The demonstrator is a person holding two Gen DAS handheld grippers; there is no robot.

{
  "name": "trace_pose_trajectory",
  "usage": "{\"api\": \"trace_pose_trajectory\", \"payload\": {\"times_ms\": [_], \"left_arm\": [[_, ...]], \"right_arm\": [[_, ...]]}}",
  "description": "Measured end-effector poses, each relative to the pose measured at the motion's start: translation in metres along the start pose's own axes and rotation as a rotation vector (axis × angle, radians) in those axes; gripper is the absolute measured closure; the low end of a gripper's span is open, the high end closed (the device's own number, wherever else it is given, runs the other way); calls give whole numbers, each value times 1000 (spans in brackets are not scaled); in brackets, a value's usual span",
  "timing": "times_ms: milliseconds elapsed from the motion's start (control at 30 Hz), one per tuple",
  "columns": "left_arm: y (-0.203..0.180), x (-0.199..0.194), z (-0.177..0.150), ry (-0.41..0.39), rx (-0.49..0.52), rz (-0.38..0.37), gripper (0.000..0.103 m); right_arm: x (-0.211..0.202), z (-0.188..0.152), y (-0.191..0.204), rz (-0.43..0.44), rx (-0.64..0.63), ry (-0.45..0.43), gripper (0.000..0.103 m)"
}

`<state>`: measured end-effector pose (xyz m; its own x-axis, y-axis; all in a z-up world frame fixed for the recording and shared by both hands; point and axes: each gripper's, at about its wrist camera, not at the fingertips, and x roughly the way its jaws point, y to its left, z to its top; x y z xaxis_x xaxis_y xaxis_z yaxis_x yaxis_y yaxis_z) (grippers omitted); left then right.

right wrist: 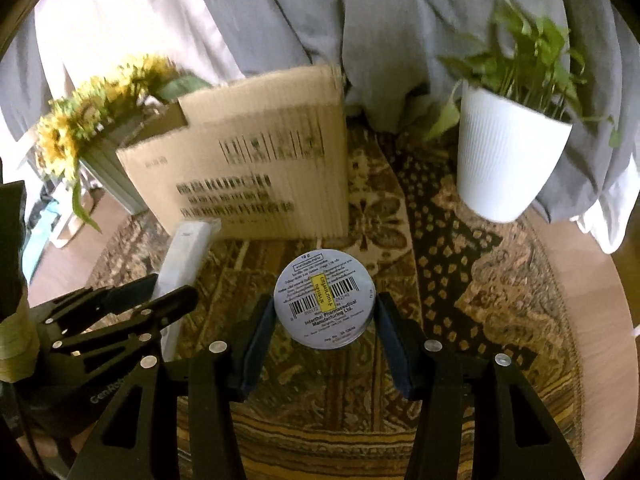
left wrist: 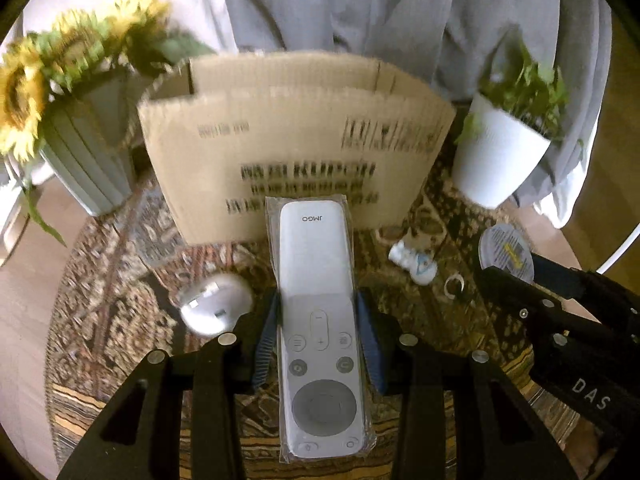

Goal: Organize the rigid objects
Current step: 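Lift and carry the remote with left tool while right tool carries the disc to box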

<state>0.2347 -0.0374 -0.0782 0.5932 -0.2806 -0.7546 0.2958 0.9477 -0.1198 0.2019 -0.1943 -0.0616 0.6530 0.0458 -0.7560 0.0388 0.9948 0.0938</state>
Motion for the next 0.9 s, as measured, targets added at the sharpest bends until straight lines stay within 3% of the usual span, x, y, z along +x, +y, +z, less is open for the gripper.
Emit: {"api": "trace_pose_trajectory", "payload": {"times_ms": [567,900], "left_arm": [[14,-62,57,-210,-4,13,65],[20,-77,93,-277,22,-3,65]], "right_arm": [[-50,54,33,56,-38,-198,51],[-62,89,43,84,-46,-282,51]]}}
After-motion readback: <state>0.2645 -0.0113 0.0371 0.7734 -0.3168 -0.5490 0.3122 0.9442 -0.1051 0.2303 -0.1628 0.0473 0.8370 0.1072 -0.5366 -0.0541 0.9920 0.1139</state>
